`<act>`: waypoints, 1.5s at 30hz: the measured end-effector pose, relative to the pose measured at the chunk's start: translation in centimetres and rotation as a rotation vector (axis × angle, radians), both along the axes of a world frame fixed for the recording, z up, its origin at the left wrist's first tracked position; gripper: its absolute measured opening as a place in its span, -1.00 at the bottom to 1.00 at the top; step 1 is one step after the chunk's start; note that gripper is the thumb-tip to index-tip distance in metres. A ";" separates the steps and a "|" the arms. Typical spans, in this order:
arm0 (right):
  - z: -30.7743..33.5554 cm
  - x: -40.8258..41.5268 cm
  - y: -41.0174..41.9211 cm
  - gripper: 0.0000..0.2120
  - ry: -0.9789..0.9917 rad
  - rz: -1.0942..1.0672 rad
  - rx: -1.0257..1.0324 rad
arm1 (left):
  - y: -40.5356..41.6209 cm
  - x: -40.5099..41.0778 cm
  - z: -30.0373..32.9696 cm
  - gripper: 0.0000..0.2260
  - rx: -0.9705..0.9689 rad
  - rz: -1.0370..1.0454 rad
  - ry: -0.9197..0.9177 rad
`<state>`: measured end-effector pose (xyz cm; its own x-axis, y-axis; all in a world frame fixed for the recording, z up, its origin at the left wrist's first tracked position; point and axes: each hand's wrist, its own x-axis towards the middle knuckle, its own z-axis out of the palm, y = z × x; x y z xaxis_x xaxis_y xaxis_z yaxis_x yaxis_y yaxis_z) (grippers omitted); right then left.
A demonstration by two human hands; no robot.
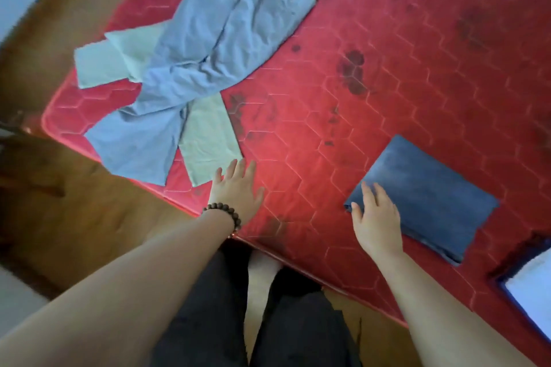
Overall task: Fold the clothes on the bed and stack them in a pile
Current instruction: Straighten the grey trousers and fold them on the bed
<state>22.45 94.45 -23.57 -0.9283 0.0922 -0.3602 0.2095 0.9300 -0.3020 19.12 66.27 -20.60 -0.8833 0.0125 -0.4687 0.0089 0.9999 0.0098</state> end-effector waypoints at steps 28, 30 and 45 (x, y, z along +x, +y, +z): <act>-18.1 -35.4 -47.2 -0.16 -0.015 0.436 0.153 | -38.3 -30.0 -20.1 0.02 0.180 0.038 0.028; -19.0 -37.4 -47.2 -0.19 0.002 0.459 0.176 | -37.9 -31.7 -21.8 0.06 0.209 -0.025 0.042; -16.4 -33.5 -46.7 -0.86 0.046 0.450 -0.016 | -34.2 -29.3 -21.1 -0.78 0.437 -0.099 0.093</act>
